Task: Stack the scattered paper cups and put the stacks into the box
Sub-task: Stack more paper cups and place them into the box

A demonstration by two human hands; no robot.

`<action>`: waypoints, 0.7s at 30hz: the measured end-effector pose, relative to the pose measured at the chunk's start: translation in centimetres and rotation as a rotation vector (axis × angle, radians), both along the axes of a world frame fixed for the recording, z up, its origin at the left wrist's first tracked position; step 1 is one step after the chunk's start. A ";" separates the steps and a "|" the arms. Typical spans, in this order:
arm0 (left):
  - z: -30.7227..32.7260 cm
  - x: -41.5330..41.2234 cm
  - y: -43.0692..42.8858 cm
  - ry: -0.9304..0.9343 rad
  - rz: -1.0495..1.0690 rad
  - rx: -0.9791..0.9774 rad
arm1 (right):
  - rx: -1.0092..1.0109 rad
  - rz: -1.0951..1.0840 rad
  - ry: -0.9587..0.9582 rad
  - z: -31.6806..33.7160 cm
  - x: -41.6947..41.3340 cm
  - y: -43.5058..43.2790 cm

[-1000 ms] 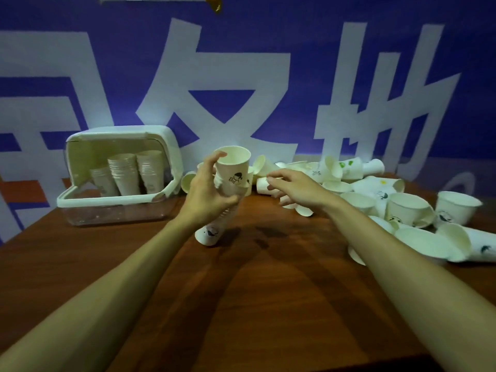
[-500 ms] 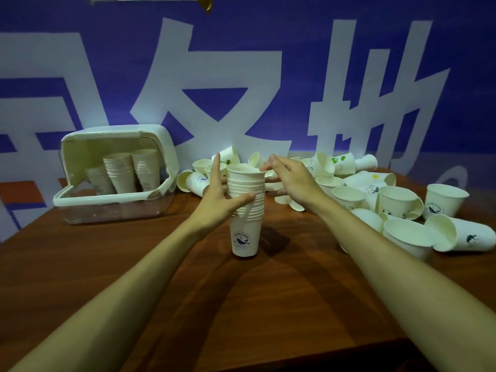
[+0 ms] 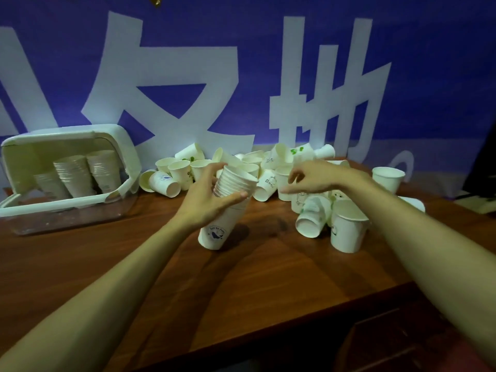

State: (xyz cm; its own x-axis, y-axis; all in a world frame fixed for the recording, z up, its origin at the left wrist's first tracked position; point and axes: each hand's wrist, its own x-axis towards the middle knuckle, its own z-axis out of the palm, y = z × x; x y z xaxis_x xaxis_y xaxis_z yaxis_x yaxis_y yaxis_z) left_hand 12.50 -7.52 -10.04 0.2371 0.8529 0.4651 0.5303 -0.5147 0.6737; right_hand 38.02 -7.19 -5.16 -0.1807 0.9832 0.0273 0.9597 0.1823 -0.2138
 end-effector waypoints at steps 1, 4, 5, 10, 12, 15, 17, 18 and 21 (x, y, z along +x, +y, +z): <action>0.1 0.4 0.0 0.011 0.017 0.014 | -0.104 0.006 -0.093 -0.1 0.6 -0.4; 0.0 1.4 0.0 0.002 0.033 0.003 | -0.302 0.024 -0.251 -1.0 1.5 -1.0; -0.2 1.7 0.0 -0.013 0.019 -0.014 | -0.292 0.036 -0.278 -1.5 1.5 -0.9; -1.5 1.8 0.0 -0.097 -0.049 -0.039 | -0.069 0.045 -0.198 -3.8 1.5 0.5; -1.5 1.6 0.0 -0.107 -0.039 -0.041 | -0.029 0.005 -0.151 -4.2 1.8 1.1; -1.3 1.3 0.1 -0.121 0.004 -0.033 | -0.021 -0.047 -0.128 -4.2 1.7 1.5; -1.2 1.0 0.1 -0.134 0.030 -0.014 | -0.049 -0.057 -0.142 -3.9 1.3 1.3; -1.2 0.8 0.1 -0.140 0.042 -0.006 | -0.068 -0.048 -0.146 -3.6 1.1 1.2; -1.2 0.4 0.1 -0.140 0.065 -0.002 | -0.097 0.012 -0.095 -2.9 0.3 0.7</action>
State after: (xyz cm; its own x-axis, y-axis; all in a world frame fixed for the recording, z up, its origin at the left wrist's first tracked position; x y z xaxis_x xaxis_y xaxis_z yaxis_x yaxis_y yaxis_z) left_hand 12.86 -7.43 -11.21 0.1142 0.8652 0.4882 0.4629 -0.4812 0.7444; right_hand 38.29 -6.46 -8.02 -0.1894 0.9782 -0.0852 0.9744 0.1766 -0.1390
